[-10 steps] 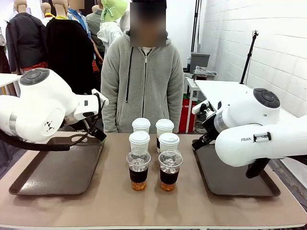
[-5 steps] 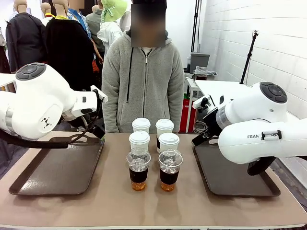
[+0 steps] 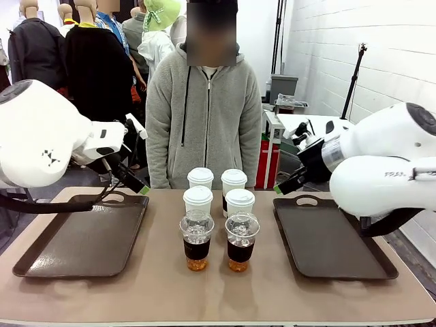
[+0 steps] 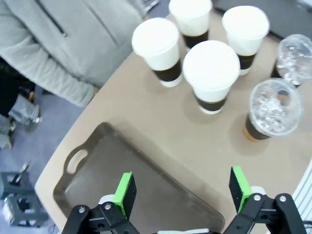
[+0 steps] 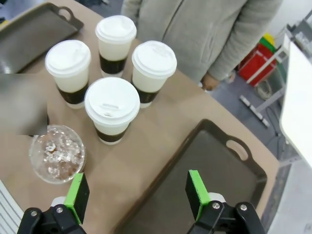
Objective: Distribute the coffee onto the tray.
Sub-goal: Pick up one iced Americano and place it on the right Handle tray.
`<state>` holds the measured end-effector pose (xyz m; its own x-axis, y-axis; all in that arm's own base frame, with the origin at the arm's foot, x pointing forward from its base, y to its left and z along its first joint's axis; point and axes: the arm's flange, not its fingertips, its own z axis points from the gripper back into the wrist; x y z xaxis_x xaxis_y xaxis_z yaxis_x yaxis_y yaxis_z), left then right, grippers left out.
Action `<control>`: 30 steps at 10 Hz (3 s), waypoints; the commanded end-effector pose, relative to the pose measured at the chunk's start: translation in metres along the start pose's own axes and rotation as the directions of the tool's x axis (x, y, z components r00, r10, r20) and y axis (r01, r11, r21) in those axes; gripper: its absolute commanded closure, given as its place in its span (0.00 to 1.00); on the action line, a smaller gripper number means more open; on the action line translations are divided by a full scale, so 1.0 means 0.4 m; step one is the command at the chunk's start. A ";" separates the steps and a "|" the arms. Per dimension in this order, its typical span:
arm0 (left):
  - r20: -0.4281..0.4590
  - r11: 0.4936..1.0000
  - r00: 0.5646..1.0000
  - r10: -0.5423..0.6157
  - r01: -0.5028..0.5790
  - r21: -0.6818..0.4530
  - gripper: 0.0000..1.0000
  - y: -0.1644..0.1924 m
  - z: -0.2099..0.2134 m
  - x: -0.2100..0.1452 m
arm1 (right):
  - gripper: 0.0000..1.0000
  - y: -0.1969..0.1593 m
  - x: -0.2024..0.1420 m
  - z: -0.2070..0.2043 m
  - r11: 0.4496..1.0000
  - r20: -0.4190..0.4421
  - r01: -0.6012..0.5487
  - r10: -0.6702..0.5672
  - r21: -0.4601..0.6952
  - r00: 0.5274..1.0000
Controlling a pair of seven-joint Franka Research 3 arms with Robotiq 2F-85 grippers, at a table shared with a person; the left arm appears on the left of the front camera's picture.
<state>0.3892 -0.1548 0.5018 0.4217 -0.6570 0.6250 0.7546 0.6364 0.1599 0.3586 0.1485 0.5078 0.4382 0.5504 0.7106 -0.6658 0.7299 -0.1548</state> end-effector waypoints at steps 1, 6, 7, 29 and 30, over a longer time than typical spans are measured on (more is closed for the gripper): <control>0.069 0.982 0.996 -0.054 0.066 -0.177 0.00 0.046 0.015 -0.020 | 0.00 -0.013 -0.074 0.036 0.995 0.044 -0.034 0.029 0.097 0.999; 0.078 0.970 0.996 -0.041 0.058 -0.236 0.00 0.101 -0.008 -0.030 | 0.00 -0.046 -0.084 0.021 0.992 0.053 -0.001 -0.006 0.128 0.999; 0.075 0.976 0.996 -0.037 0.052 -0.211 0.00 0.107 -0.010 -0.029 | 0.00 -0.048 -0.083 0.015 0.993 0.034 0.009 -0.013 0.117 0.999; 0.087 0.972 0.996 -0.033 0.053 -0.230 0.00 0.081 0.013 -0.040 | 0.00 -0.068 -0.031 0.034 0.994 0.054 0.003 -0.009 0.113 0.999; 0.087 0.972 0.996 -0.033 0.053 -0.230 0.00 0.081 0.013 -0.040 | 0.00 -0.068 -0.031 0.034 0.994 0.054 0.003 -0.009 0.113 0.999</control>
<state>0.4024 -0.1250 0.5043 0.3743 -0.6429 0.6683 0.8577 0.5140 0.0141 0.3632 0.1169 0.5122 0.4110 0.5245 0.7456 -0.7271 0.6819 -0.0789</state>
